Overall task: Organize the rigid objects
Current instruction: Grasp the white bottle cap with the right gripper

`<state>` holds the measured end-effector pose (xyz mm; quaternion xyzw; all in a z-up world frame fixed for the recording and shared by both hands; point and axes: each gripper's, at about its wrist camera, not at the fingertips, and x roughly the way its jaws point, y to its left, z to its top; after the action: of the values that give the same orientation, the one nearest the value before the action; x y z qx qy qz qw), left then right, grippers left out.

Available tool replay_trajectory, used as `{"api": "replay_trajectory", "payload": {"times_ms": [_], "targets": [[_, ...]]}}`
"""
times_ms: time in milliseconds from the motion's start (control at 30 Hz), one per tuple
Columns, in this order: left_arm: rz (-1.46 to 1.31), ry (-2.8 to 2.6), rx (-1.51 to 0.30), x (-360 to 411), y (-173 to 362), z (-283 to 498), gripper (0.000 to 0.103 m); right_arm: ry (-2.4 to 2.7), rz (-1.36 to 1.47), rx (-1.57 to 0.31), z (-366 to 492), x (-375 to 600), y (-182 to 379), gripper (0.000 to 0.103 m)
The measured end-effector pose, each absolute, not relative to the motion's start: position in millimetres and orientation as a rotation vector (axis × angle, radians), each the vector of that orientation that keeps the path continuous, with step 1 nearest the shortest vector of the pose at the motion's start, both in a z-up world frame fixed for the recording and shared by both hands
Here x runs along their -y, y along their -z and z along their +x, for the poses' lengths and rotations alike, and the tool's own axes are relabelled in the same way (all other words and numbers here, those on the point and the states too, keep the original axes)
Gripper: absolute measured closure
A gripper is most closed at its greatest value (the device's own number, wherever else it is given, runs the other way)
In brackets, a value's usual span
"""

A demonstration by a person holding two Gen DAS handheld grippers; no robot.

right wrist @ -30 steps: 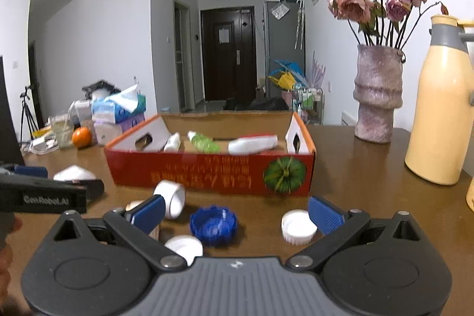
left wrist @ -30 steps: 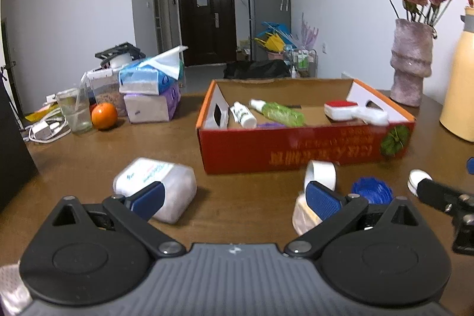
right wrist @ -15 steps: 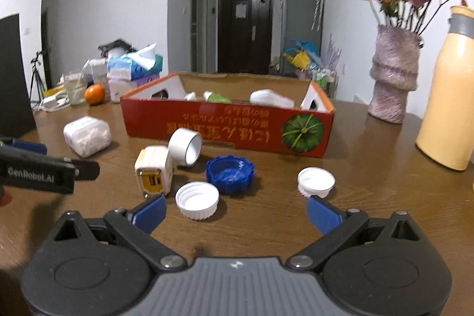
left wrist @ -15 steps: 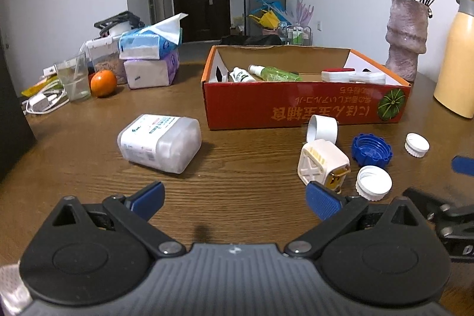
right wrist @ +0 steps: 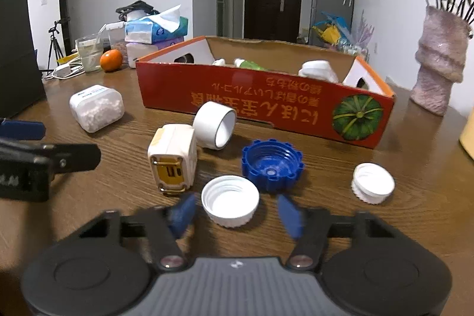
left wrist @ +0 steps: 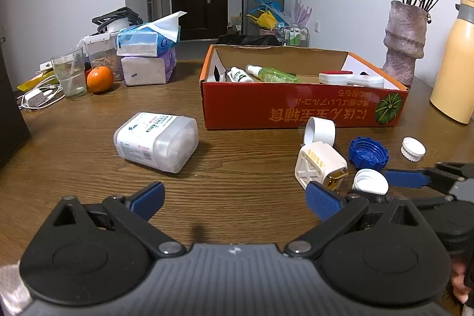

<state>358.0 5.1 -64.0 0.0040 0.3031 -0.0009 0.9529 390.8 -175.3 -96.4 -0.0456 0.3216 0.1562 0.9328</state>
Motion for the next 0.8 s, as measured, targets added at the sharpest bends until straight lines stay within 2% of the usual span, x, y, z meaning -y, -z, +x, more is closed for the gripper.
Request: {"api": "replay_trajectory", "payload": {"times_ms": [33,467,800], "targets": [[0.007,0.002,-0.615,-5.1,63.9,357.8,0.0,-0.322,-0.082,-0.657,392.6,175.7,96.3,0.063],[0.001,0.019,-0.605,2.5,65.3,362.6,0.0,-0.299,-0.057,-0.577,377.6,189.7,84.1,0.064],[0.026,0.038,-0.614,42.5,68.8,375.8,0.0,-0.239,-0.003,-0.519,375.2,225.0,73.4,0.064]]}}
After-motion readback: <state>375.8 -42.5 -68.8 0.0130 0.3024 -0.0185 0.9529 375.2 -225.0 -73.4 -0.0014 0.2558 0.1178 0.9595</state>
